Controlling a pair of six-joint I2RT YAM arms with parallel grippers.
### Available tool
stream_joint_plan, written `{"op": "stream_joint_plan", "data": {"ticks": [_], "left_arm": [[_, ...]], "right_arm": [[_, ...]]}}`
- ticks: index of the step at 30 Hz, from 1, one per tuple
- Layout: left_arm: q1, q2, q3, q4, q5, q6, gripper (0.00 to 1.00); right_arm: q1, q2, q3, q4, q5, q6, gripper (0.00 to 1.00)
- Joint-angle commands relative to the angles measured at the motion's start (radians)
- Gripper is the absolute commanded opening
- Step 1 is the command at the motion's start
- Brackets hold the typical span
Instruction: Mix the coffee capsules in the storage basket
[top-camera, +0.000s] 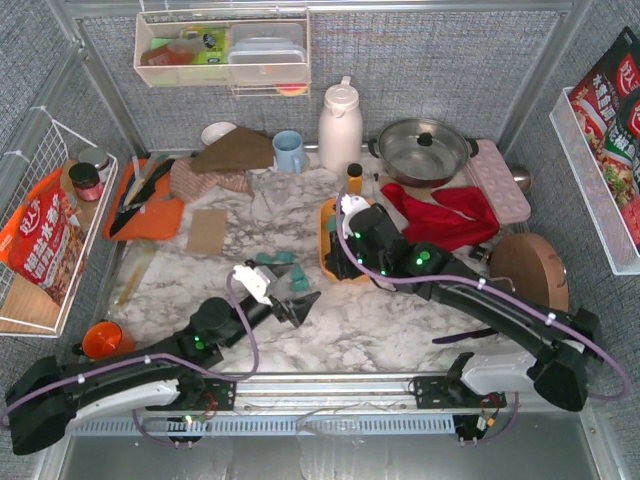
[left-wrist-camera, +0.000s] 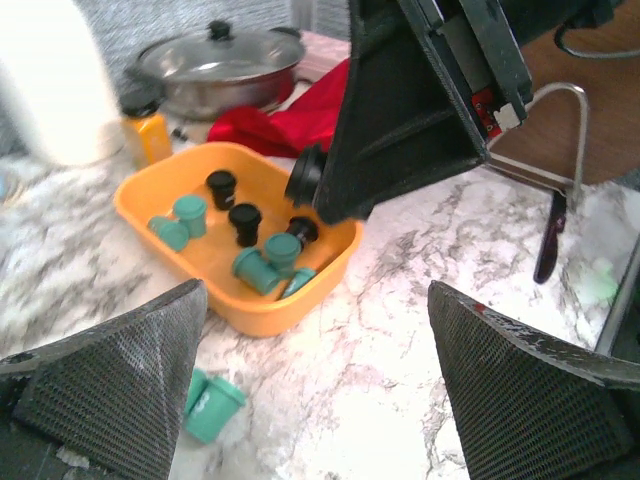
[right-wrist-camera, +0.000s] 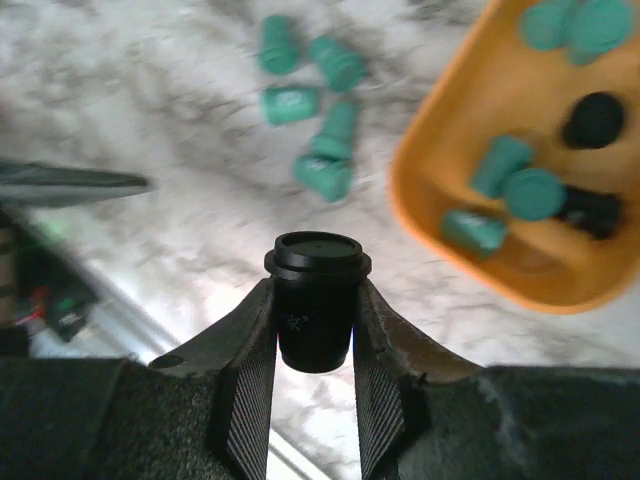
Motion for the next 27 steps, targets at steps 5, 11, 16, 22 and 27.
{"op": "stream_joint_plan", "data": {"ticks": [5,11,16,22,27], "left_arm": [[0.003,-0.168,0.079,-0.515,-0.475,-0.418,0.99],[0.004,-0.199,0.165,-0.802,-0.625,-0.635,0.99],[0.005,-0.152,0.240,-0.950,-0.641,-0.729,0.99],[0.005,-0.055,0.308,-1.021,-0.637,-0.760,0.99],[0.005,0.031,0.332,-1.006,-0.609,-0.768,0.99]], "right_arm": [[-0.087,0.172,0.050,-0.043,0.303,-0.198,0.00],[-0.189,0.312,0.085,-0.016,0.240,-0.187,0.00],[-0.247,0.415,0.121,-0.011,0.186,-0.172,0.09],[-0.271,0.470,0.142,-0.023,0.160,-0.162,0.57],[-0.271,0.447,0.144,-0.041,0.171,-0.162,0.71]]}}
